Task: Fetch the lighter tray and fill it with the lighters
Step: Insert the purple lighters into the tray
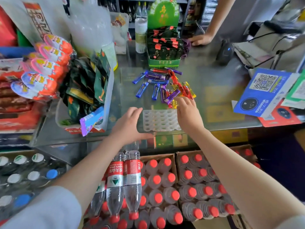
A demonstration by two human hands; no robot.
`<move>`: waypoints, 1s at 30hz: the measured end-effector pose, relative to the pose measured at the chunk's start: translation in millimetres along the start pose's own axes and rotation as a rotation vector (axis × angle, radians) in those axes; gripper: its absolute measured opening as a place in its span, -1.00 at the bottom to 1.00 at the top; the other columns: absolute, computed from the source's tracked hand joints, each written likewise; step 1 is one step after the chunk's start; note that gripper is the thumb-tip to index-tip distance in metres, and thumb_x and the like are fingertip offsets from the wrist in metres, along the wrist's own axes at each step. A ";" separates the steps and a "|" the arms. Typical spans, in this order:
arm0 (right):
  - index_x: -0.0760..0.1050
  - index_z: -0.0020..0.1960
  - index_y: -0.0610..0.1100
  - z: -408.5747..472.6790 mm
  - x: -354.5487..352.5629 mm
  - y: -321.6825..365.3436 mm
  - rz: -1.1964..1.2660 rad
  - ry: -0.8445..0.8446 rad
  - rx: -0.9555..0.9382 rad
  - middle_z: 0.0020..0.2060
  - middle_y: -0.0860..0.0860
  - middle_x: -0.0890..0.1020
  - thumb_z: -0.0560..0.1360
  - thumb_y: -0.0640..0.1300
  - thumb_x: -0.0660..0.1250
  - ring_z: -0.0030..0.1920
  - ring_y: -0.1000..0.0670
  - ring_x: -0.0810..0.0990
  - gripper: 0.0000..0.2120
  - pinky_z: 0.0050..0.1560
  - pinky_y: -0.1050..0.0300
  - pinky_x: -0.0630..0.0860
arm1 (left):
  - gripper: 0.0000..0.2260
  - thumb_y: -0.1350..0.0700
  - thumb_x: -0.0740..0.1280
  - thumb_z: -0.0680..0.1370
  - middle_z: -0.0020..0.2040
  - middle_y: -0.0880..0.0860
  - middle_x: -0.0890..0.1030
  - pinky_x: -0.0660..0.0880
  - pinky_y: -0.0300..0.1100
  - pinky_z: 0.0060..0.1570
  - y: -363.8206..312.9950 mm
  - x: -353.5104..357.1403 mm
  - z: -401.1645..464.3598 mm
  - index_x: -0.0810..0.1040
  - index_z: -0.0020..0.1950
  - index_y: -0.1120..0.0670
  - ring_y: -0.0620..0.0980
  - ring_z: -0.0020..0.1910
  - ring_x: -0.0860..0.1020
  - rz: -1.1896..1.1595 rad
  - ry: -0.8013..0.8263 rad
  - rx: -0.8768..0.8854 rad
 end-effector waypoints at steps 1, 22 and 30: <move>0.26 0.36 -0.12 6.4 -0.8 -1.4 -0.014 0.022 0.021 0.35 -0.10 0.39 0.48 -0.41 0.08 0.34 -0.16 0.27 -0.52 0.31 -0.10 0.33 | -0.05 -0.32 0.41 0.24 0.40 -0.01 0.20 0.37 -0.04 0.12 -1.9 -0.3 2.7 0.09 0.46 0.07 0.03 0.26 0.36 0.027 0.012 -0.007; 0.48 0.06 -0.26 32.2 6.4 14.9 0.316 -0.026 -0.340 -0.04 -0.15 0.56 0.50 -0.25 0.25 -0.13 -0.07 0.49 -0.84 -0.16 0.09 0.46 | -0.08 -0.44 0.22 0.15 0.34 0.06 0.39 0.17 0.01 0.30 4.5 13.0 12.9 0.34 0.34 0.12 0.08 0.32 0.30 -0.044 -0.089 0.046; 0.49 -0.07 -0.20 14.9 19.5 33.0 0.733 0.203 -0.056 -0.29 0.04 0.54 0.50 -0.20 0.28 -0.31 0.14 0.48 -0.93 -0.26 0.38 0.41 | -0.11 -0.42 0.26 0.13 0.30 0.04 0.41 0.19 -0.11 0.25 3.3 16.6 1.2 0.37 0.29 0.11 0.03 0.30 0.32 -0.043 -0.110 0.056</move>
Point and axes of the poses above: each hand's wrist, its own z-axis towards the middle knuckle, its own x-axis out of the palm, y = z × x, the point moved 2 cm from there along z, towards the middle knuckle
